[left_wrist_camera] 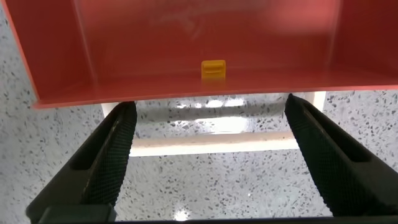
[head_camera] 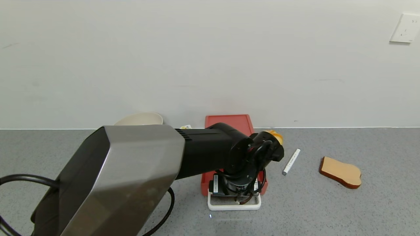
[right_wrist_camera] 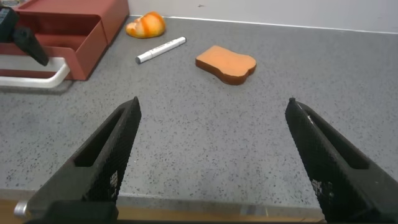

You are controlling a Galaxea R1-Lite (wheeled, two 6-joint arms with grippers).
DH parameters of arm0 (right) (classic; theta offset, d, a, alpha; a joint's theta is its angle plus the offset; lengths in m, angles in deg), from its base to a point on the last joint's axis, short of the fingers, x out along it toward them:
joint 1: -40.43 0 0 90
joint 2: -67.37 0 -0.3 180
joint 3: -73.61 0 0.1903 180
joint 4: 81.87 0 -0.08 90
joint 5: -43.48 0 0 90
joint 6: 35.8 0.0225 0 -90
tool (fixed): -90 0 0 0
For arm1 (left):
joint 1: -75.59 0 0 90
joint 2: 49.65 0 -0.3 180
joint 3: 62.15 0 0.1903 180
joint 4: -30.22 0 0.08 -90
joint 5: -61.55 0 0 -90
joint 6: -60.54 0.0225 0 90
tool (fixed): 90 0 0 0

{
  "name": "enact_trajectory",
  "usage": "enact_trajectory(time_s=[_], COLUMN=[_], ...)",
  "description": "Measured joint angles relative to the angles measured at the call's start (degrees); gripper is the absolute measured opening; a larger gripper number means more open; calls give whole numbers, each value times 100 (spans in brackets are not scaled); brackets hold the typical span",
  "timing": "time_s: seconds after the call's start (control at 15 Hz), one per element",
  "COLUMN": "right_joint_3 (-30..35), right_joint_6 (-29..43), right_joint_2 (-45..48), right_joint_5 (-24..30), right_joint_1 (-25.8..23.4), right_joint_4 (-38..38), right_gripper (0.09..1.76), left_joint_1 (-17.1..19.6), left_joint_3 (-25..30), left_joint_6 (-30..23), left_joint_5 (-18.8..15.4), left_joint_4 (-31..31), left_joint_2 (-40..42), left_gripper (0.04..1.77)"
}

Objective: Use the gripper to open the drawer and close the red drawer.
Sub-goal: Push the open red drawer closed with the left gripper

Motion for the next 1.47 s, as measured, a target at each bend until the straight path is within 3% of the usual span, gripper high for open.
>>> enact_trajectory(time_s=[1.47], right_joint_3=[0], right_joint_6=[-2], right_joint_2=[0], right_joint_5=[-2], right_joint_1=[-2], right_joint_4=[0], right_gripper=[171], left_joint_1=[666], left_joint_3=[-50], left_joint_6=[1440], left_joint_5=[93], left_joint_4=[1340], left_joint_2=[-138], left_gripper=[172])
